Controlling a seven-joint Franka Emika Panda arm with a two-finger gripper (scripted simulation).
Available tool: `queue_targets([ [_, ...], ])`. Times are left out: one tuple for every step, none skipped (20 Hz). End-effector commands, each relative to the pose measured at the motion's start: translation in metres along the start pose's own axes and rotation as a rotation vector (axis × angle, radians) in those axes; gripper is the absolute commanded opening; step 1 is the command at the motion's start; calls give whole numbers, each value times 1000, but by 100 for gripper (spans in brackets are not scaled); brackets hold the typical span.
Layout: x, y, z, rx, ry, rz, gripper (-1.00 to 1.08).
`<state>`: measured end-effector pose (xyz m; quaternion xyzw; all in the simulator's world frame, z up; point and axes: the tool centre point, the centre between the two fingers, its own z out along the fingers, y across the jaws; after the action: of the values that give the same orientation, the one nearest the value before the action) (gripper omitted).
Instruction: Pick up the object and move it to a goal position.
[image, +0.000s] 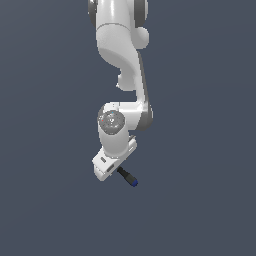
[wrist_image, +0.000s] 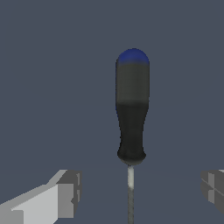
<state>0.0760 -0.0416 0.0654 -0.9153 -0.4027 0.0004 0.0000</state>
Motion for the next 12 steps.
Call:
queue_targets([
  [0, 0, 0, 0, 0, 0, 100],
  [0, 0, 1, 0, 0, 0, 100],
  [0, 0, 3, 0, 0, 0, 100],
  [0, 0, 6, 0, 0, -1, 100],
  [0, 0, 9, 0, 0, -1, 100],
  [0, 0, 14, 0, 0, -1, 100],
  [0, 0, 18, 0, 0, -2, 100],
  [0, -1, 24, 0, 0, -3, 100],
  [0, -1, 30, 0, 0, -3, 100],
  [0, -1, 36, 0, 0, -4, 100],
  [-1, -1, 40, 0, 0, -4, 100],
  [0, -1, 44, 0, 1, -5, 100],
])
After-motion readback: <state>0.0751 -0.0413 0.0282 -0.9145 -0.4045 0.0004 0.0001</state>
